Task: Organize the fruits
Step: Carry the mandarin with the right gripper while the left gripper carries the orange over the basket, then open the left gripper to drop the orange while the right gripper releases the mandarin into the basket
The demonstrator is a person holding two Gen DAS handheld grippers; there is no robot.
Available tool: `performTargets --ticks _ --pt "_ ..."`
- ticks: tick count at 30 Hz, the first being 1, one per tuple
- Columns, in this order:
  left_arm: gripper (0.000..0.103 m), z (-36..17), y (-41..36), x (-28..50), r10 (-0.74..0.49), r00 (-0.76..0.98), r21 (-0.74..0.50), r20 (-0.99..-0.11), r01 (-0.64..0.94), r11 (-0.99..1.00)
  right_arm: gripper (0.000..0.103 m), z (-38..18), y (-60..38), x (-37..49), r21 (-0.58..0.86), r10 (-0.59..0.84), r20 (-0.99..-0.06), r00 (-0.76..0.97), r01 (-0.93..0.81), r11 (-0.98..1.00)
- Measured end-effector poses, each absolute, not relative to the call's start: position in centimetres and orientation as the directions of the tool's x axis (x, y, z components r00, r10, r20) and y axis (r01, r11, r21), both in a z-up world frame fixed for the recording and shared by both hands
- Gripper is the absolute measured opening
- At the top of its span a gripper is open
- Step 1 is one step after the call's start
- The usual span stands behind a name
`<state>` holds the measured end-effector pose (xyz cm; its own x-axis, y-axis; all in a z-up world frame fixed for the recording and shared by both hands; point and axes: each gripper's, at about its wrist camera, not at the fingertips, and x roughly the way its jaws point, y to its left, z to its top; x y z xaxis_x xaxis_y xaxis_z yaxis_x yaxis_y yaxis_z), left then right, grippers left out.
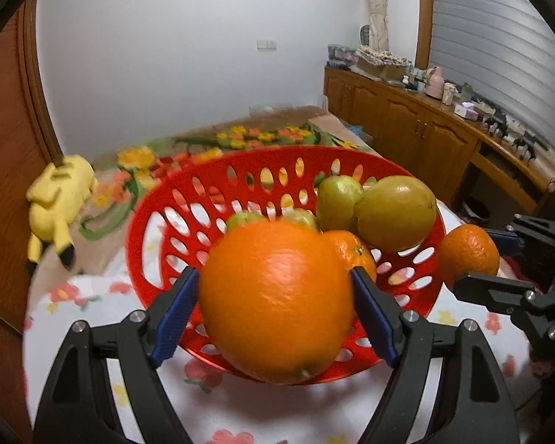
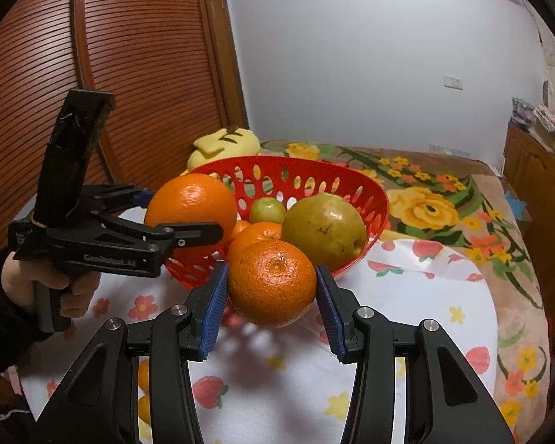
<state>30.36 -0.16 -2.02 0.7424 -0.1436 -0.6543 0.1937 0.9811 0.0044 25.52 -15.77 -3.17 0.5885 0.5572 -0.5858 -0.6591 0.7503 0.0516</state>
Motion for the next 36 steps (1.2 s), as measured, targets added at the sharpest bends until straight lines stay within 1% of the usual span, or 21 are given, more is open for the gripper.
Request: performTargets --ticks 2,6,21,36 --pt "0.081 -0.7 0.0 29.7 -0.139 0.786 0.009 -0.602 0.181 0.984 0.047 -3.1 -15.7 25.4 0.05 0.557 -0.585 0.589 -0.66 0.75" --pt "0.081 0.8 1.0 29.6 -0.164 0.798 -0.03 -0.58 0.18 0.983 0.047 -3.2 -15.5 25.3 0.048 0.556 -0.588 0.588 -0.66 0.75" --pt "0.081 -0.2 4.3 27.2 -0.183 0.79 -0.089 -0.585 0.162 0.983 0.047 -2.7 -14.0 25.3 0.015 0.538 -0.602 0.59 -0.664 0.747" --pt "0.081 -1.1 8.8 24.7 -0.136 0.8 -0.095 -0.584 0.099 0.991 0.047 -3.1 -9.5 26.0 -0.008 0.527 -0.643 0.555 -0.693 0.721"
